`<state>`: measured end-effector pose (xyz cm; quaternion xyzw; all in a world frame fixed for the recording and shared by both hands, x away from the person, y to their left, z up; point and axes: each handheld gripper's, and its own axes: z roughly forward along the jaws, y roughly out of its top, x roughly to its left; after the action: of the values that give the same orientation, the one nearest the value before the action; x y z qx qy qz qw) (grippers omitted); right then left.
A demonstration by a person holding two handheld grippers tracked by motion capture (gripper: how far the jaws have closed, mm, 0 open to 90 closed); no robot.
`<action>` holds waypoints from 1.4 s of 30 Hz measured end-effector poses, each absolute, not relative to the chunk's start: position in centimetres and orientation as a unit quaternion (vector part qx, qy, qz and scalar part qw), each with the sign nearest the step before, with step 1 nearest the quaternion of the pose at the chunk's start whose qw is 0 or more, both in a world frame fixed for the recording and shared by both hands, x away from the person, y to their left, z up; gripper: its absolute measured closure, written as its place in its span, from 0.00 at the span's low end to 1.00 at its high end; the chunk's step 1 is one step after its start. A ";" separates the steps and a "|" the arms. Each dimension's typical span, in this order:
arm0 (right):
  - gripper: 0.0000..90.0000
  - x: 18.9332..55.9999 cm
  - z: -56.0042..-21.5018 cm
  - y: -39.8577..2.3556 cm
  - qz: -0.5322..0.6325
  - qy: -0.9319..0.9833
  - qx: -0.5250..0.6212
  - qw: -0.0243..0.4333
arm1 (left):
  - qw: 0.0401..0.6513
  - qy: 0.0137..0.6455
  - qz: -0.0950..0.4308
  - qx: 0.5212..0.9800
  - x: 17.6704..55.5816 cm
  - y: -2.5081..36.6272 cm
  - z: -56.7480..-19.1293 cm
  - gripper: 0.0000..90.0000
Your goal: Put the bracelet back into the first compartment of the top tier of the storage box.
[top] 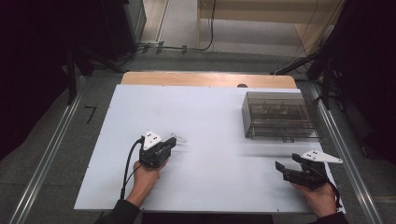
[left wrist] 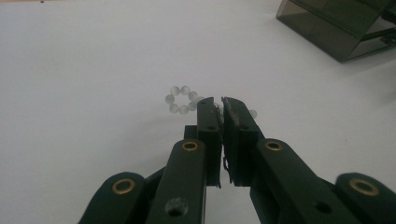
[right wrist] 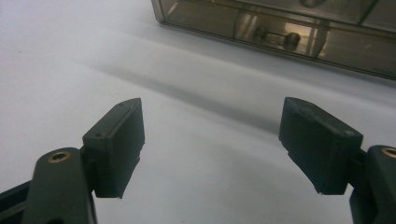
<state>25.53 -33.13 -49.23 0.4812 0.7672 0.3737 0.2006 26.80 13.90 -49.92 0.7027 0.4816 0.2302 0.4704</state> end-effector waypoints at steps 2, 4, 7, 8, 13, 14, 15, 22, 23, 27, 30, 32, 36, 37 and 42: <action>0.24 25.6 -49.2 -32.8 0.377 0.770 0.475 0.199 | 0.472 0.482 0.228 0.703 26.8 13.8 -49.9 0.96; 0.24 25.6 -49.1 -32.4 0.378 0.773 0.469 0.199 | 0.473 0.481 0.226 0.703 26.8 13.7 -49.9 0.96; 0.24 25.7 -48.9 -31.9 0.382 0.775 0.463 0.197 | 0.472 0.479 0.226 0.705 26.9 13.5 -49.9 0.96; 0.24 25.7 -48.9 -31.7 0.384 0.776 0.460 0.196 | 0.473 0.480 0.224 0.705 26.9 13.5 -49.9 0.96; 0.24 25.9 -48.9 -30.6 0.383 0.785 0.447 0.192 | 0.474 0.476 0.222 0.707 26.9 13.1 -49.9 0.96; 0.24 26.0 -48.8 -30.0 0.385 0.788 0.442 0.189 | 0.474 0.476 0.221 0.707 26.9 13.1 -49.9 0.96; 0.24 26.0 -48.8 -30.0 0.385 0.788 0.442 0.189 | 0.474 0.473 0.221 0.709 26.9 13.0 -49.8 0.96; 0.25 26.4 -48.7 -28.3 0.385 0.799 0.423 0.186 | 0.476 0.470 0.218 0.711 26.9 12.7 -49.9 0.96; 0.25 26.5 -48.7 -28.0 0.385 0.800 0.421 0.186 | 0.477 0.469 0.218 0.711 26.9 12.6 -49.9 0.96; 0.25 26.8 -48.6 -27.2 0.386 0.804 0.412 0.186 | 0.479 0.468 0.214 0.711 26.9 12.4 -49.8 0.96; 0.27 27.0 -48.5 -26.6 0.385 0.807 0.407 0.187 | 0.480 0.467 0.213 0.712 27.0 12.2 -49.8 0.96; 0.28 27.1 -48.4 -26.2 0.387 0.808 0.403 0.190 | 0.479 0.464 0.212 0.714 27.0 12.1 -49.8 0.96; 0.28 27.4 -48.3 -25.3 0.384 0.814 0.391 0.194 | 0.480 0.463 0.209 0.715 27.1 11.7 -49.8 0.96; 0.28 27.4 -48.3 -25.3 0.384 0.814 0.391 0.194 | 0.480 0.462 0.210 0.715 27.2 11.6 -49.8 0.96; 0.29 27.6 -48.2 -24.5 0.385 0.815 0.385 0.198 | 0.481 0.458 0.205 0.719 27.4 11.1 -49.8 0.96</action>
<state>27.62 -24.52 -48.20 0.3855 0.8148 0.3851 0.1980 27.36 11.08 -49.79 0.7187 0.4583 0.2046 0.4812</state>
